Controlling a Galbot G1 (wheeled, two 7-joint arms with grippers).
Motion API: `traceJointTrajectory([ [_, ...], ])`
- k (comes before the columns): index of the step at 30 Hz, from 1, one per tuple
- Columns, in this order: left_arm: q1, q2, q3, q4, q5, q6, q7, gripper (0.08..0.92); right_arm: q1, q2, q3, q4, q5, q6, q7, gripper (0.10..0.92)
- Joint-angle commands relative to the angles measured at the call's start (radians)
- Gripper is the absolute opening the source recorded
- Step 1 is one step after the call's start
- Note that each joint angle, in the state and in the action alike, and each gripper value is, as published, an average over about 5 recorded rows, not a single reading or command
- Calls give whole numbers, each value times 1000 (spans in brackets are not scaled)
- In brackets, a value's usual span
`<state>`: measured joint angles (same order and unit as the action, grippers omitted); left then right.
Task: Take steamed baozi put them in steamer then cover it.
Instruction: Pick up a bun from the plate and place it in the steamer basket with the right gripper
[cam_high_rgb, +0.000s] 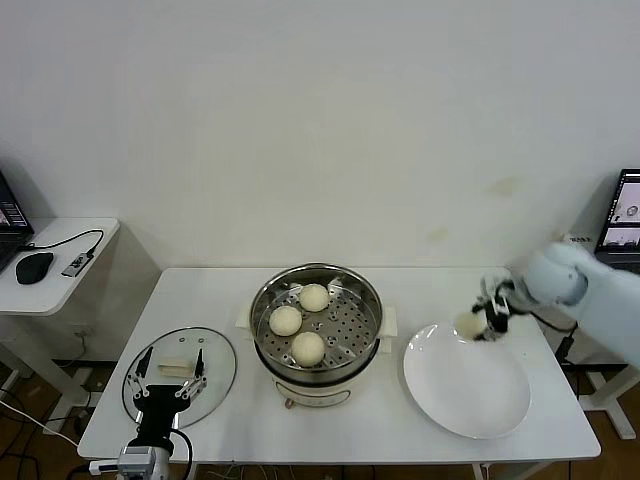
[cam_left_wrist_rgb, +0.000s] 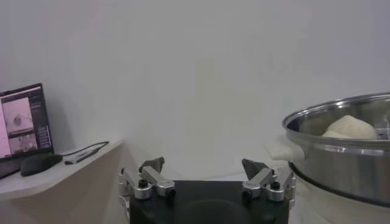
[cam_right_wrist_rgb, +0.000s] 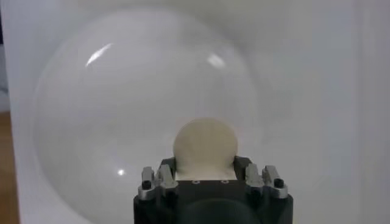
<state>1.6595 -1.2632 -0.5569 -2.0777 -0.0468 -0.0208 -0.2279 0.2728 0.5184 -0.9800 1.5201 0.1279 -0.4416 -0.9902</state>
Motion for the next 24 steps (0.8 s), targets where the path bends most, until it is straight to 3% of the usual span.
traceJointTrajectory([
  [1, 1, 2, 3, 0, -1, -2, 1, 823, 535, 199, -318, 85, 367, -142, 56, 590],
  [11, -3, 2, -2, -1, -4, -3, 0, 823, 486, 425, -355, 91, 649, -284, 221, 600],
  [24, -4, -10, -11, -3, -8, -4, -2, 823, 299, 578, -377, -59, 561, -287, 274, 602],
])
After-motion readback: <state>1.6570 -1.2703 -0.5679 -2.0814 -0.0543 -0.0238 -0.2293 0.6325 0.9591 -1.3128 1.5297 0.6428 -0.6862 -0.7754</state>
